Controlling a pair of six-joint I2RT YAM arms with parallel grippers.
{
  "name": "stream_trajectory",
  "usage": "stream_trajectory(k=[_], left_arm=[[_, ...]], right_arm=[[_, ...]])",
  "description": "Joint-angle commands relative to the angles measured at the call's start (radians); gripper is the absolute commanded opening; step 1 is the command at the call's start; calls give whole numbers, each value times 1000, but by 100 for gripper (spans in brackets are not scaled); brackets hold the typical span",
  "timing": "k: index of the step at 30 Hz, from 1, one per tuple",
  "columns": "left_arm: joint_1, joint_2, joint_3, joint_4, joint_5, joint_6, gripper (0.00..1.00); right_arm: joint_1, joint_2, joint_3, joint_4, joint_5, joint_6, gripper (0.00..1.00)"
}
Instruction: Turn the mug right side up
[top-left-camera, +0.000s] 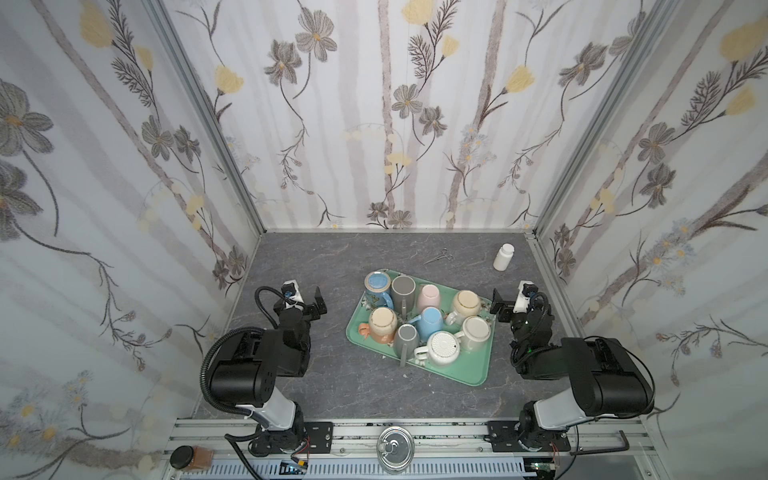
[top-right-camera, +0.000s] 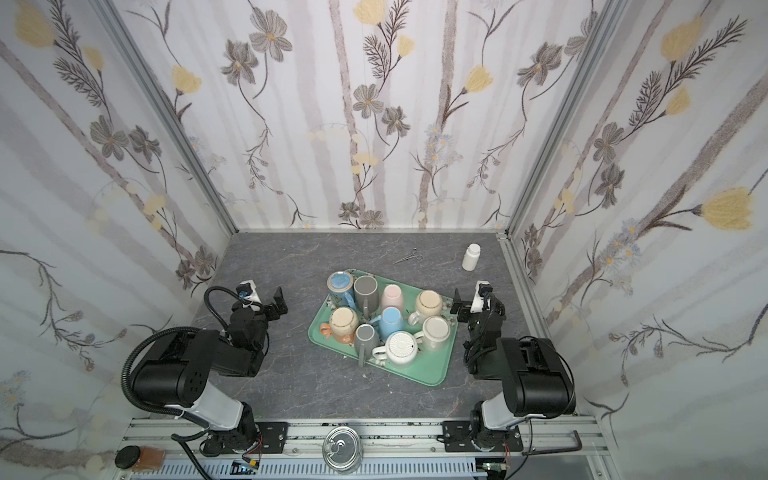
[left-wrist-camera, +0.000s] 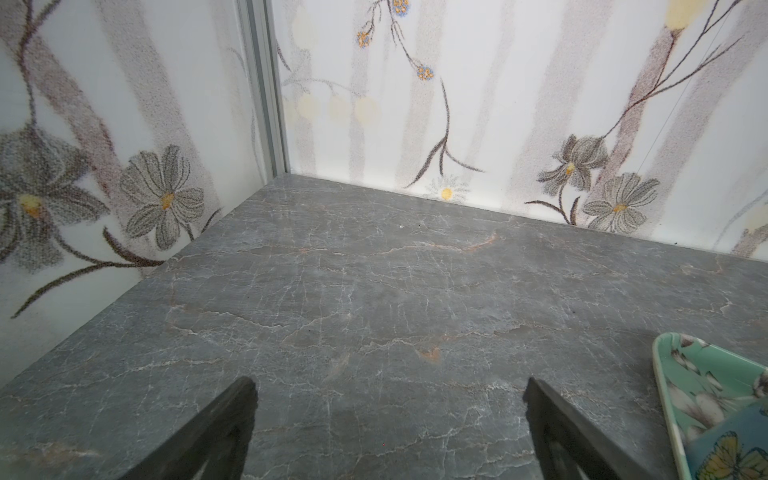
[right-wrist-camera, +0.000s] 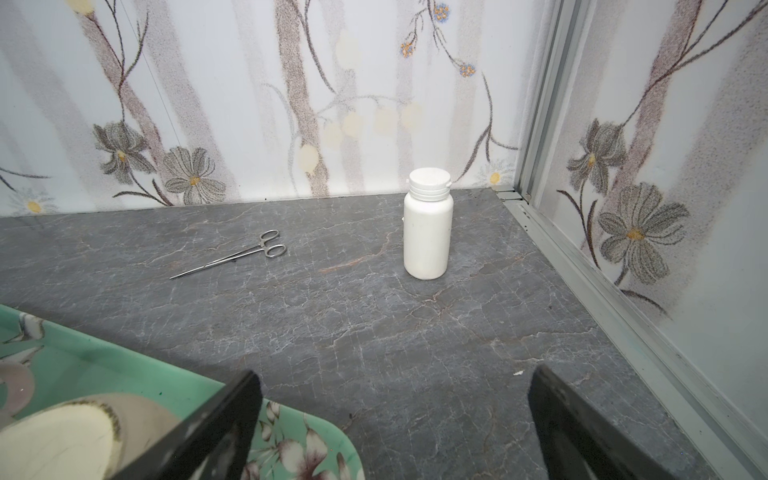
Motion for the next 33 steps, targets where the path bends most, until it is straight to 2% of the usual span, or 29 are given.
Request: stream_trajectory(k=[1, 2, 4, 7, 9, 11, 13, 15, 17, 19, 22, 27, 33], left_arm=[[1, -16, -13, 68, -29, -11, 100], [1, -31, -23, 75, -40, -15, 100], [0, -82, -37, 59, -49, -19, 100], [-9, -215, -37, -52, -55, -9, 100], [-13, -319, -5, -204, -60, -41, 100], [-13, -417, 61, -409, -50, -115, 95], [-13, -471, 136, -621, -28, -203, 92], [-13, -498, 196, -786, 45, -290, 90], [-13, -505, 232, -908, 138, -339, 86], [-13, -498, 250, -1005, 236, -389, 82], [-14, -471, 250, -1082, 372, -438, 76], [-31, -430, 245, -1152, 493, -515, 66], [-67, -405, 242, -1188, 524, -507, 63]], right_arm=[[-1, -62, -10, -7, 61, 13, 100], [-1, -97, -3, -56, 84, 22, 100], [-2, -188, 57, -272, 135, 54, 100], [-3, -303, 222, -750, 201, 146, 100], [-3, -343, 328, -1028, 250, 238, 99], [-2, -373, 406, -1274, 286, 346, 95], [-3, -404, 439, -1447, 303, 435, 91], [-4, -450, 453, -1613, 280, 514, 86], [-4, -496, 438, -1698, 225, 565, 82], [-4, -548, 394, -1729, 107, 599, 79], [-4, -581, 336, -1772, -1, 642, 75], [3, -592, 275, -1787, -91, 675, 62], [10, -554, 226, -1764, -125, 679, 60]])
